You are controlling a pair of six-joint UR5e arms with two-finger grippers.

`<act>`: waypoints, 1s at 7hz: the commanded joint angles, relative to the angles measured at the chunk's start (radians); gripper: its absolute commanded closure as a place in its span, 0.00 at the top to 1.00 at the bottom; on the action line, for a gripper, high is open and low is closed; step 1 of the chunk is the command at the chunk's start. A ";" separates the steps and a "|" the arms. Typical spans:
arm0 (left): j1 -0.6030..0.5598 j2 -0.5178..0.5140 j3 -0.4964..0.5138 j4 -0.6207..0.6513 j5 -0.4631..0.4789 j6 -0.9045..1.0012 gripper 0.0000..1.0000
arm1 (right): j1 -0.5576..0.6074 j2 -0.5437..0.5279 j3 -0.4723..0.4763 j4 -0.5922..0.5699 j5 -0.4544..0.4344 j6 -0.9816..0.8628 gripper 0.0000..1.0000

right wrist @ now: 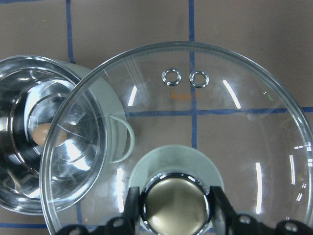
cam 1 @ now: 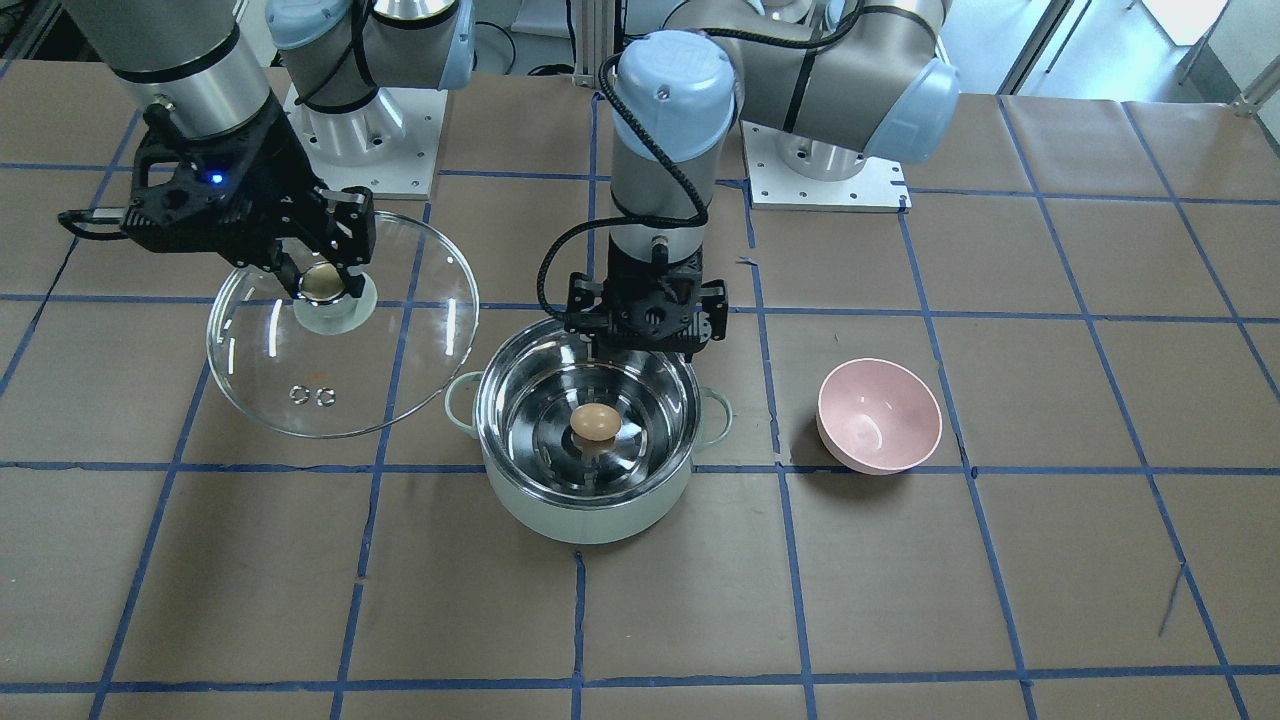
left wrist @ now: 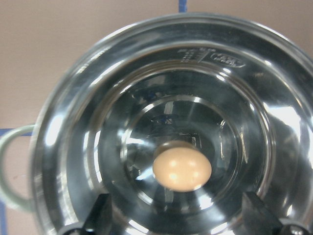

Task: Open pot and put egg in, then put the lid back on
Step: 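Raise the left gripper while the right gripper carries the lid over the pot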

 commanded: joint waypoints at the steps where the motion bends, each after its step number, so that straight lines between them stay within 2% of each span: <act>1: 0.102 0.129 0.061 -0.238 -0.028 0.108 1.00 | 0.180 0.051 -0.007 -0.104 -0.027 0.164 0.38; 2: 0.163 0.160 0.131 -0.379 -0.026 0.134 1.00 | 0.254 0.100 -0.019 -0.189 -0.035 0.227 0.38; 3: 0.217 0.162 0.189 -0.457 -0.032 0.152 1.00 | 0.314 0.160 -0.026 -0.264 -0.033 0.250 0.38; 5: 0.233 0.175 0.196 -0.463 -0.032 0.154 1.00 | 0.368 0.220 -0.024 -0.333 -0.033 0.286 0.38; 7: 0.238 0.178 0.184 -0.457 -0.023 0.163 1.00 | 0.370 0.234 -0.001 -0.337 -0.026 0.273 0.38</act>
